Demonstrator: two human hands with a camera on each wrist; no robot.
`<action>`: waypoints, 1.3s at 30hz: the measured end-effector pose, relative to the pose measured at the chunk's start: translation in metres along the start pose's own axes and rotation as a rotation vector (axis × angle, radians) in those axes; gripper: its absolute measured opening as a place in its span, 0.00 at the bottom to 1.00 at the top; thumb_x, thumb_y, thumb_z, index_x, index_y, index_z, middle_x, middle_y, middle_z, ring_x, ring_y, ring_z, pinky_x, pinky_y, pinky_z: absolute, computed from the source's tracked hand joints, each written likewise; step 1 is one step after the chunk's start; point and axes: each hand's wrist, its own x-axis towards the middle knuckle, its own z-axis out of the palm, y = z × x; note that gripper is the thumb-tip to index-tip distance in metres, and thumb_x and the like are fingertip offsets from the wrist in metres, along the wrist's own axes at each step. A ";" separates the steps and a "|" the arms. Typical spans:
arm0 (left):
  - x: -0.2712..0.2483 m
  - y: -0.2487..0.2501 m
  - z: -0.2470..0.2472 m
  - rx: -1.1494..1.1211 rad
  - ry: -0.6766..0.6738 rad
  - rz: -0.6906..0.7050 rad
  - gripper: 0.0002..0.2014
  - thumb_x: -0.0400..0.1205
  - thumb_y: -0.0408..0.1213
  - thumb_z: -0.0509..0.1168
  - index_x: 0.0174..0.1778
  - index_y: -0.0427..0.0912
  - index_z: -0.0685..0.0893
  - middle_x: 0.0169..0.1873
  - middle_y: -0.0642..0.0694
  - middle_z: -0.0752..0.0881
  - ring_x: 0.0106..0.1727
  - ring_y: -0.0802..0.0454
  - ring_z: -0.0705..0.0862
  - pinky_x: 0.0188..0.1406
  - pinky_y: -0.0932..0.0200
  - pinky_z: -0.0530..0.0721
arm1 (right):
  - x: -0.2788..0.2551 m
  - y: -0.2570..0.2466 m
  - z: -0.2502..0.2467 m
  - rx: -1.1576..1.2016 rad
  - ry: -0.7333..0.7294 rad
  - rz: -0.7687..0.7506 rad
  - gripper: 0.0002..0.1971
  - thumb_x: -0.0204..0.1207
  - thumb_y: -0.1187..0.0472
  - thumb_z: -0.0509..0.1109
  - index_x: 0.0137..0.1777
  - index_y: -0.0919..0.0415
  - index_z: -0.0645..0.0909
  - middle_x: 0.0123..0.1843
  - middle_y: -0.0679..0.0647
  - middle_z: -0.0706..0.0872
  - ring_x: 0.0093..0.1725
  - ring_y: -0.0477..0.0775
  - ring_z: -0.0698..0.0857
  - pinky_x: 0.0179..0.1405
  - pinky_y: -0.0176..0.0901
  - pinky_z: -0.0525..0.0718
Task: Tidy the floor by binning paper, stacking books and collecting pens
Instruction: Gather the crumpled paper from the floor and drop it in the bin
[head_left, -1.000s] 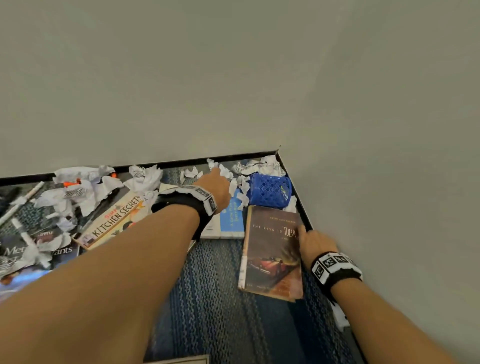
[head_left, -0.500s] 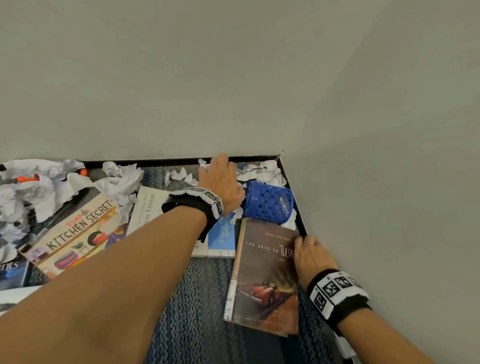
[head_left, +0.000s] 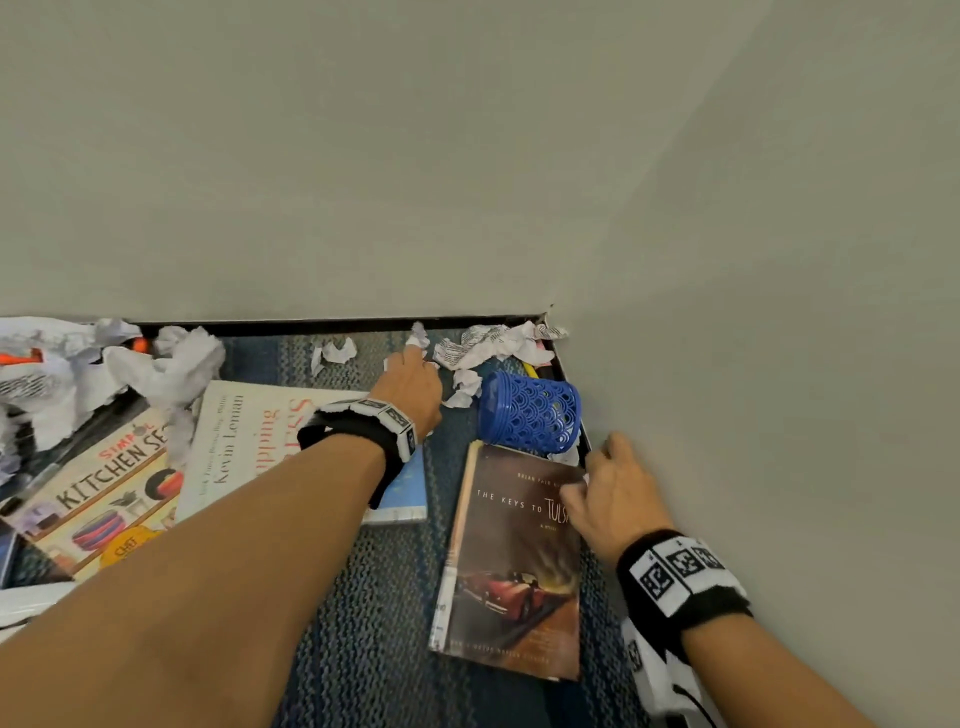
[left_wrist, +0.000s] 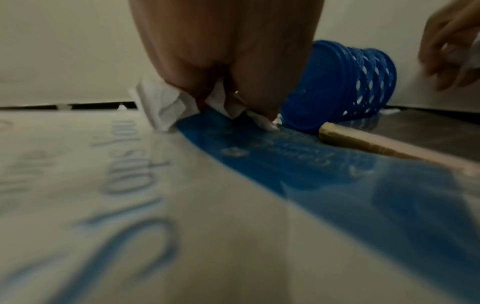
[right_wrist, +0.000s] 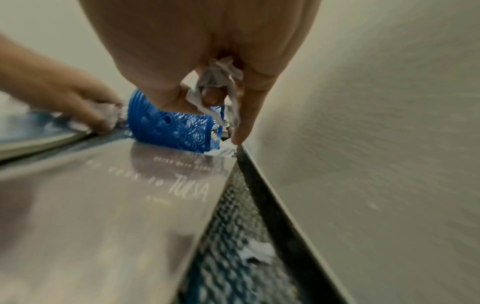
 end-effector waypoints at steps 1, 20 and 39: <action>0.000 -0.004 0.002 -0.018 0.027 -0.008 0.18 0.84 0.40 0.60 0.63 0.31 0.76 0.67 0.32 0.73 0.69 0.36 0.70 0.66 0.48 0.71 | 0.006 -0.003 -0.003 0.054 0.006 0.047 0.11 0.76 0.58 0.64 0.51 0.66 0.78 0.53 0.59 0.75 0.46 0.61 0.80 0.50 0.48 0.78; -0.033 -0.020 -0.004 -0.437 0.082 0.067 0.26 0.82 0.29 0.60 0.77 0.39 0.64 0.64 0.33 0.66 0.56 0.34 0.78 0.52 0.48 0.77 | 0.038 -0.012 0.035 0.220 -0.138 0.368 0.17 0.82 0.51 0.59 0.65 0.59 0.77 0.59 0.66 0.86 0.58 0.68 0.84 0.54 0.50 0.81; -0.011 0.029 0.017 -0.341 -0.057 -0.032 0.20 0.85 0.33 0.56 0.74 0.42 0.67 0.68 0.29 0.69 0.63 0.27 0.77 0.57 0.42 0.78 | -0.080 0.019 0.051 0.286 0.013 0.337 0.07 0.79 0.64 0.65 0.52 0.67 0.73 0.49 0.69 0.86 0.48 0.70 0.85 0.40 0.48 0.76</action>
